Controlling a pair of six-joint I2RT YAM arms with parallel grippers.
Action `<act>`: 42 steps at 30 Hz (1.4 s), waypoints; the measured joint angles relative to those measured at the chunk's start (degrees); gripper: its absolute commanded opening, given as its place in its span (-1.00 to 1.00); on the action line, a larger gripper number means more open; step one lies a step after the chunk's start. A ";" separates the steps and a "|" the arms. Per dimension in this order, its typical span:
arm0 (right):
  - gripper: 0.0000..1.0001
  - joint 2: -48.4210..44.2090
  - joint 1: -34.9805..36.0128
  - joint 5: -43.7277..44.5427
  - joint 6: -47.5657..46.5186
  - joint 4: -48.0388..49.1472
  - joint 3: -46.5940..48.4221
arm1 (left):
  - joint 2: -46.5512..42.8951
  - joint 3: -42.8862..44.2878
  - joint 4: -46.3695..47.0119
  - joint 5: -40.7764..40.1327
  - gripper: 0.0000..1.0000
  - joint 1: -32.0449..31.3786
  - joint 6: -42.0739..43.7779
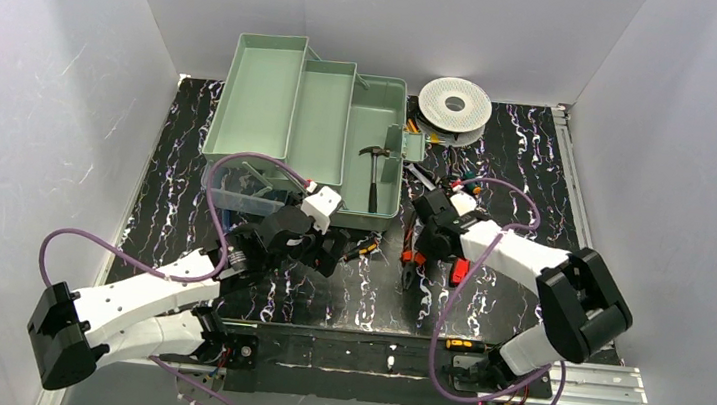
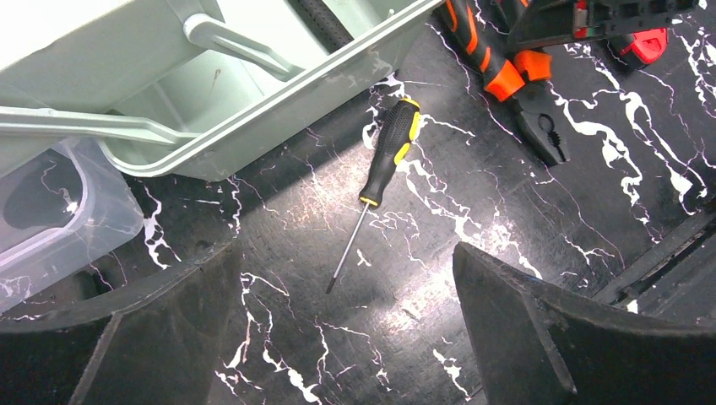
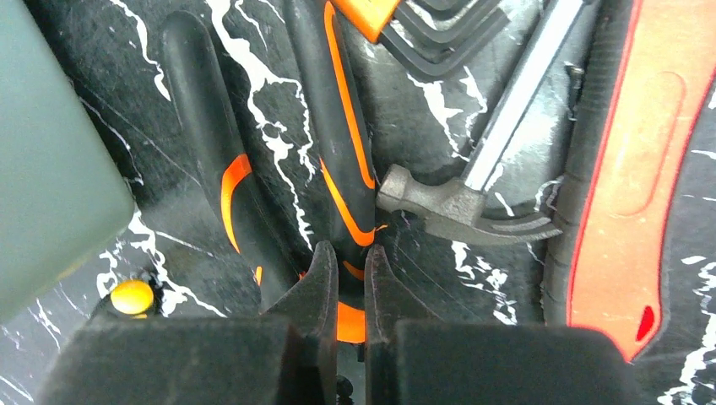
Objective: Pack the tool kit
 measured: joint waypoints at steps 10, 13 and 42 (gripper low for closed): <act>-0.97 -18.21 -0.22 -0.22 -10.38 -0.68 -2.71 | -1.46 0.00 -0.11 -0.07 0.90 0.00 0.00; -0.97 -22.05 -0.22 0.72 -13.92 -0.83 -1.53 | -1.68 0.00 -0.22 -0.07 0.90 0.00 0.02; 0.35 17.42 -0.59 -11.89 -19.69 -0.26 42.07 | -12.85 10.38 -15.28 -5.01 0.97 0.00 0.66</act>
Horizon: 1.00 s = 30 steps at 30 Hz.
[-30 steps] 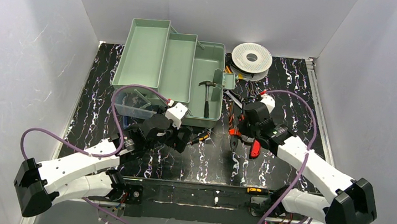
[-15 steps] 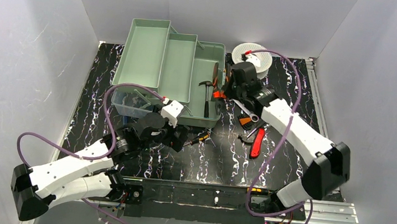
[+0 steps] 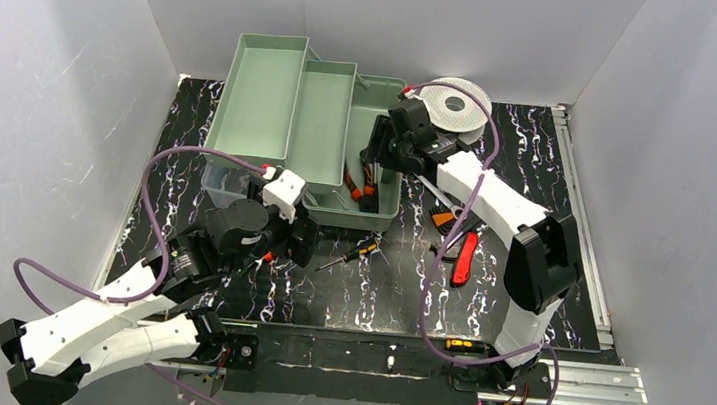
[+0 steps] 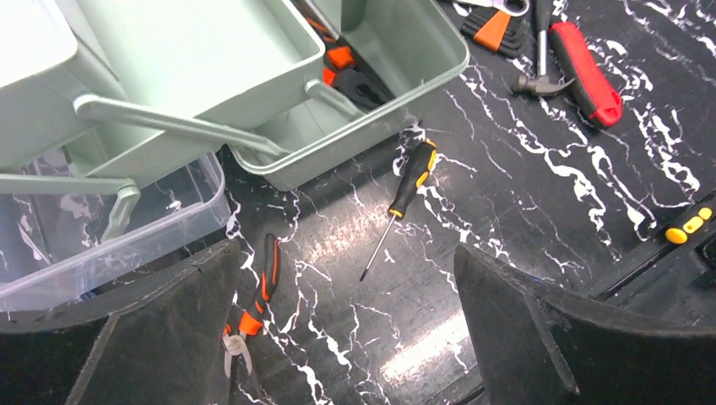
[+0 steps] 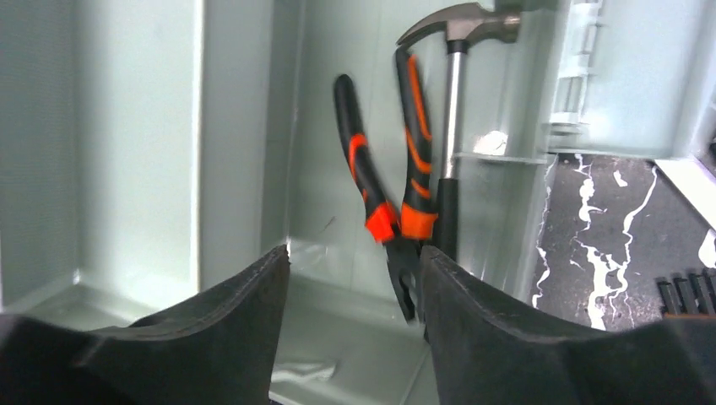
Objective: Pack the tool kit
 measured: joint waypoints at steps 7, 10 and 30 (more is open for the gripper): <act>0.32 -10.43 -2.32 -3.50 -2.78 0.61 -3.45 | 1.57 -0.81 -0.94 0.42 0.97 0.00 0.15; 0.30 -18.43 -4.83 -4.26 -3.50 1.42 -8.48 | 3.43 -1.51 -0.68 1.03 0.96 0.00 0.52; 0.66 -44.85 -23.71 2.10 -4.24 -10.80 -45.46 | 17.88 -4.52 10.14 8.00 0.96 0.00 1.22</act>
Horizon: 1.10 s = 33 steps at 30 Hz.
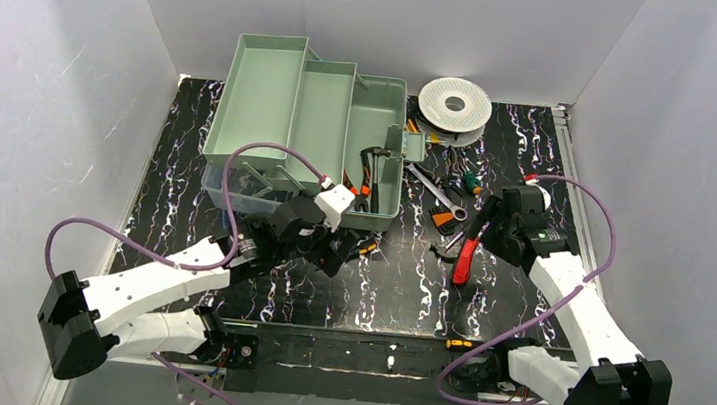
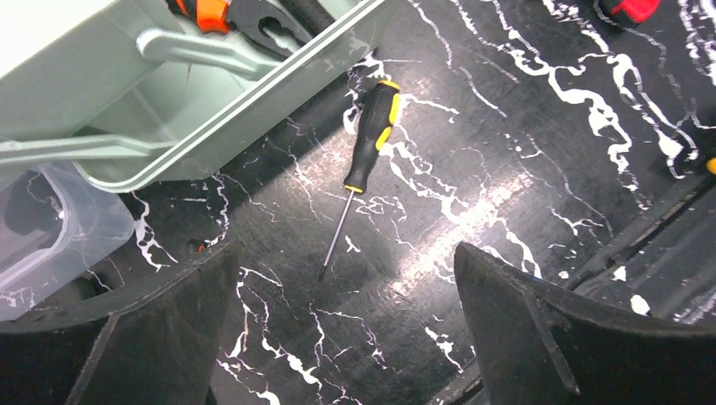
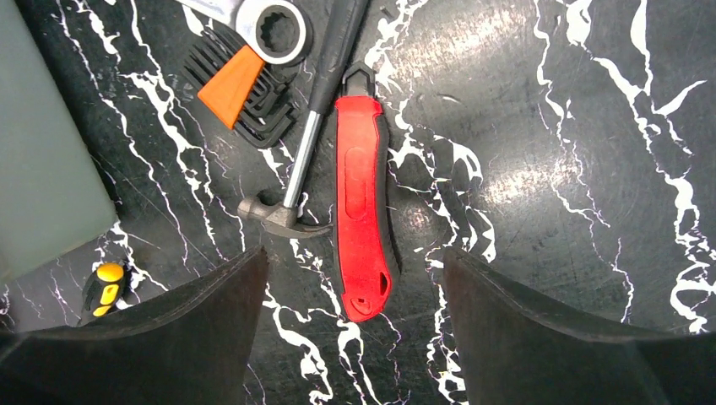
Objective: Pack the tool kit
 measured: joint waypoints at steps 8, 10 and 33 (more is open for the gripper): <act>0.60 2.78 -0.96 -0.44 1.46 -0.13 -1.01 | 0.09 13.46 -9.75 2.75 0.96 0.00 3.08; 0.57 3.61 -1.27 -0.70 1.36 -0.20 -1.22 | -0.59 14.99 -10.80 2.84 0.96 0.00 5.55; -0.17 20.04 -1.38 -9.90 -0.61 4.17 -1.75 | -6.97 5.18 -9.55 -0.35 0.97 0.00 19.34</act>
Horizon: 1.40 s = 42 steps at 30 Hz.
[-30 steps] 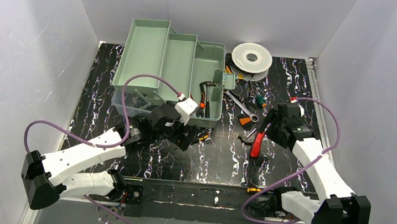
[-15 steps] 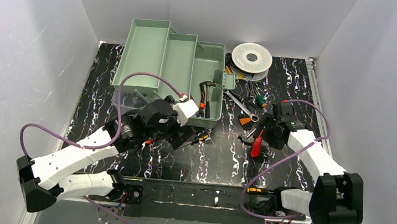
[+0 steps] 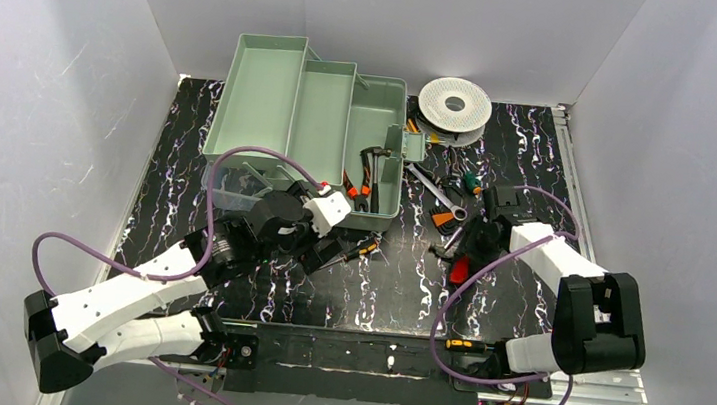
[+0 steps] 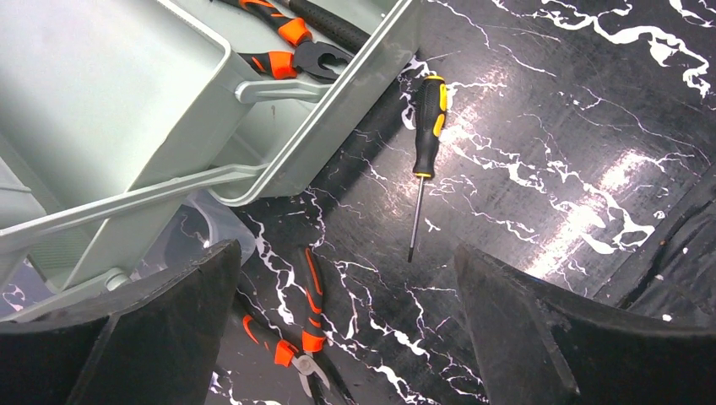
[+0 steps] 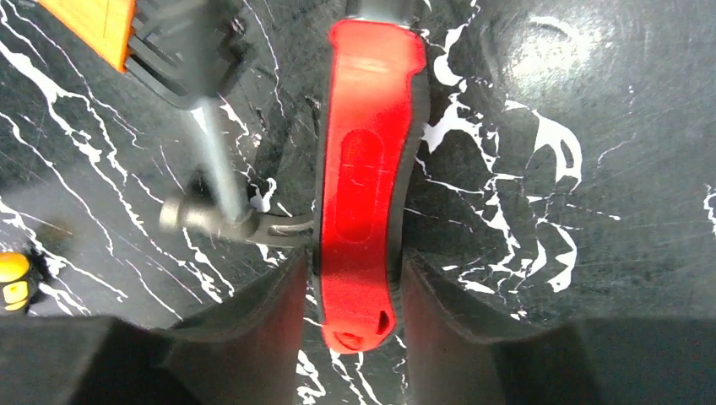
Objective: Pack the tool kit
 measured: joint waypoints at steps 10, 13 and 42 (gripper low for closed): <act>-0.67 -8.98 -0.39 -0.87 -0.39 0.66 0.68 | 0.00 -0.09 1.09 -0.85 0.96 0.00 0.09; -0.67 -14.53 -0.35 -1.88 -0.74 0.76 0.74 | 0.20 0.26 0.76 0.55 0.97 0.00 -0.92; -0.47 8.39 2.95 3.89 -4.68 -2.38 6.95 | 4.24 4.98 0.61 9.20 0.96 0.00 -8.07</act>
